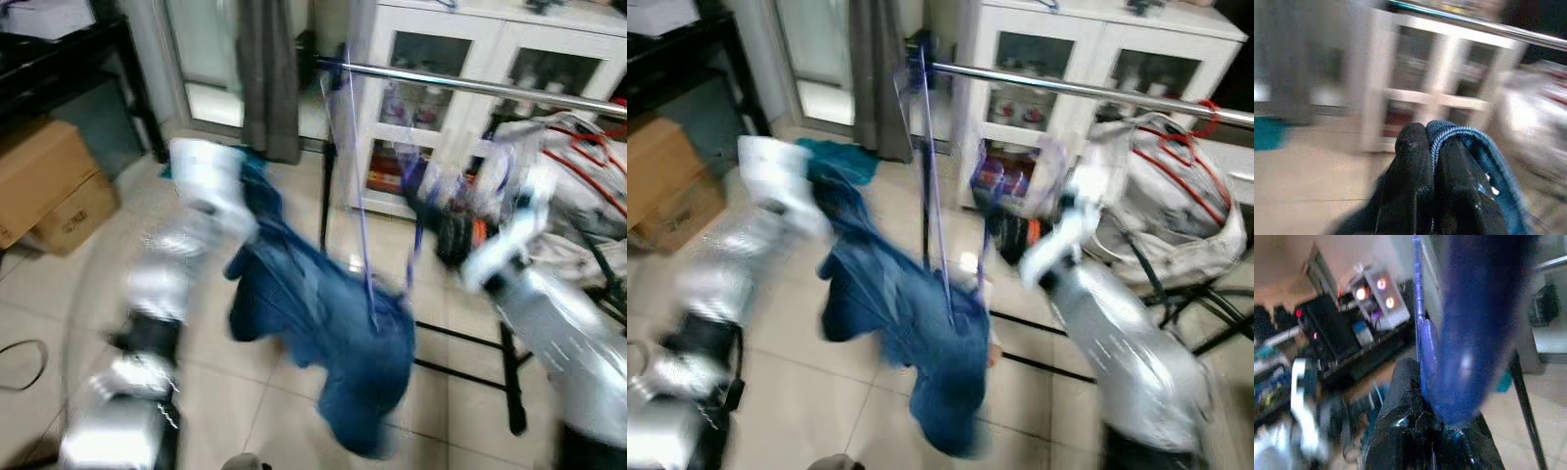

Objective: Hang hanger

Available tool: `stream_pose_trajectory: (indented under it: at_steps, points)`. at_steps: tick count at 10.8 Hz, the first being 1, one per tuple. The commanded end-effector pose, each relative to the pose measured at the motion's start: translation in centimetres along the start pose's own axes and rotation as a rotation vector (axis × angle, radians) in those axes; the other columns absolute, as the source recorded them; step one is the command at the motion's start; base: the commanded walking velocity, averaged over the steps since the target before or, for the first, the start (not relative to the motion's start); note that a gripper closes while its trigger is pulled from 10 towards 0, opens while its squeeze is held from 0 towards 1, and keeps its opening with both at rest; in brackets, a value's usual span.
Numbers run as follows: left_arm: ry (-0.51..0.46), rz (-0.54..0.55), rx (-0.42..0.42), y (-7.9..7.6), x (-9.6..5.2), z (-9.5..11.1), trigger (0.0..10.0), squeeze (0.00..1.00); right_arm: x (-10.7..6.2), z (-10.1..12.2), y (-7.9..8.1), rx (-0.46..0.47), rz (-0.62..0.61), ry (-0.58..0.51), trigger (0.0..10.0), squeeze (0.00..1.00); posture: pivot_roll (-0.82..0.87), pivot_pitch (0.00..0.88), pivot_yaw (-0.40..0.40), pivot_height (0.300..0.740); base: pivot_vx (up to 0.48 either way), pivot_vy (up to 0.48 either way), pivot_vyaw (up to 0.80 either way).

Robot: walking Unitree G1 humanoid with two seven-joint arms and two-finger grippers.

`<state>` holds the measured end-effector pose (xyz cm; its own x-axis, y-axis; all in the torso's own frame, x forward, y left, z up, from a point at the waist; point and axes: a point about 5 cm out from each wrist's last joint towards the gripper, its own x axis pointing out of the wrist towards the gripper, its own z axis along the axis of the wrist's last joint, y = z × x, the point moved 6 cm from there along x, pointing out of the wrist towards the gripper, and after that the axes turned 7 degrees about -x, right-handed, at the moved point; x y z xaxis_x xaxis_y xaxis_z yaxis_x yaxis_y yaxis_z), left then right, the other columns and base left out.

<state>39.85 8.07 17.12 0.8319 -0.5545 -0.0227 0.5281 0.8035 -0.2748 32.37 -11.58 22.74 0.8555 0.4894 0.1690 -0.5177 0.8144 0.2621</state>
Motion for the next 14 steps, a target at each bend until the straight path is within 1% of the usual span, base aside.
stream_pose_trajectory:
  at_steps: [1, 2, 3, 4, 5, 6, 7, 8, 9, 10, 11, 12, 13, 14]
  points:
    - [-0.013, -0.118, 0.027, -3.1, -0.1, 0.9, 0.0, 0.00, 0.0, 0.0, -1.5, 0.012, -0.087, -0.020, 0.0, 0.00, 0.04, 0.000, 0.011, 0.740, 0.000, 0.000, 0.00]
    - [-0.021, -0.194, 0.035, -5.6, -1.0, 0.9, 0.0, 0.00, 0.1, -0.5, -2.6, 0.000, -0.160, -0.020, 0.0, 0.00, 0.05, 0.000, 0.008, 0.740, 0.000, 0.000, 0.00]
    - [-0.034, -0.137, 0.044, -5.3, -2.1, 1.1, 0.0, 0.00, -0.5, -1.7, -4.2, -0.072, -0.251, 0.028, 0.0, 0.00, 0.05, 0.000, -0.006, 0.740, 0.000, 0.000, 0.00]
    - [-0.041, 0.035, 0.047, -2.7, -4.4, 0.9, 0.0, 0.00, -2.8, -3.8, -5.8, -0.140, -0.375, 0.121, 0.0, 0.00, 0.04, 0.000, -0.011, 0.740, 0.000, 0.000, 0.00]
    - [-0.027, 0.125, 0.041, -1.1, -6.2, -0.2, 0.0, 0.00, -4.3, -5.1, -5.8, -0.147, -0.399, 0.189, 0.5, 0.00, 0.04, 0.000, -0.011, 0.740, 0.000, 0.000, 0.00]
    - [-0.032, 0.270, 0.107, 1.3, -7.9, -1.2, 10.0, 0.00, -5.4, -6.3, -5.3, -0.205, -0.383, 0.251, 10.0, 0.00, 0.03, 0.000, -0.012, 0.740, 0.000, 0.000, 0.00]
    - [-0.029, 0.343, 0.148, 2.4, -8.6, -1.5, 10.0, 0.00, -6.1, -7.1, -5.7, -0.260, -0.409, 0.305, 10.0, 0.00, 0.03, 0.000, -0.012, 0.740, 0.000, 0.000, 0.00]
    - [-0.015, 0.381, 0.169, 2.7, -8.9, -1.6, 10.0, 0.00, -6.8, -7.1, -6.5, -0.259, -0.469, 0.289, 10.0, 0.00, 0.03, 0.000, -0.014, 0.740, 0.000, 0.000, -0.80]
    - [-0.045, 0.410, 0.244, 2.7, -8.9, -1.1, 10.0, 0.00, -7.1, -6.2, -7.7, -0.306, -0.563, 0.267, 10.0, 0.00, 0.03, 0.000, -0.006, 0.740, 0.000, 0.000, -0.80]
    - [-0.014, 0.408, 0.243, 2.7, -8.8, -1.8, 10.0, 0.00, -6.9, -5.7, -8.0, -0.279, -0.599, 0.236, 10.0, 0.00, 0.03, 0.000, -0.004, 0.740, 0.000, 0.000, -0.80]
    - [0.002, 0.409, 0.204, 2.8, -8.9, -2.1, 10.0, 0.00, -6.7, -5.7, -7.8, -0.280, -0.601, 0.238, 10.0, 0.00, 0.03, 0.000, -0.013, 0.740, 0.000, 0.000, -0.80]
    - [0.018, 0.401, 0.188, 2.8, -9.2, -2.4, 10.0, 0.00, -6.7, -6.2, -7.7, -0.288, -0.593, 0.265, 10.0, 0.00, 0.03, 0.000, -0.014, 0.740, 0.000, 0.000, -0.80]
    - [0.008, 0.392, 0.212, 2.5, -9.5, -2.1, 10.0, 0.00, -6.8, -6.7, -7.5, -0.312, -0.584, 0.293, 10.0, 0.00, 0.03, 0.000, -0.018, 0.740, 0.000, 0.000, -0.80]
    - [-0.009, 0.359, 0.248, 1.8, -9.4, -1.7, 10.0, 0.00, -6.9, -6.9, -7.2, -0.293, -0.597, 0.285, 10.0, 0.00, 0.02, 0.000, -0.007, 0.740, 0.000, 0.000, -0.80]
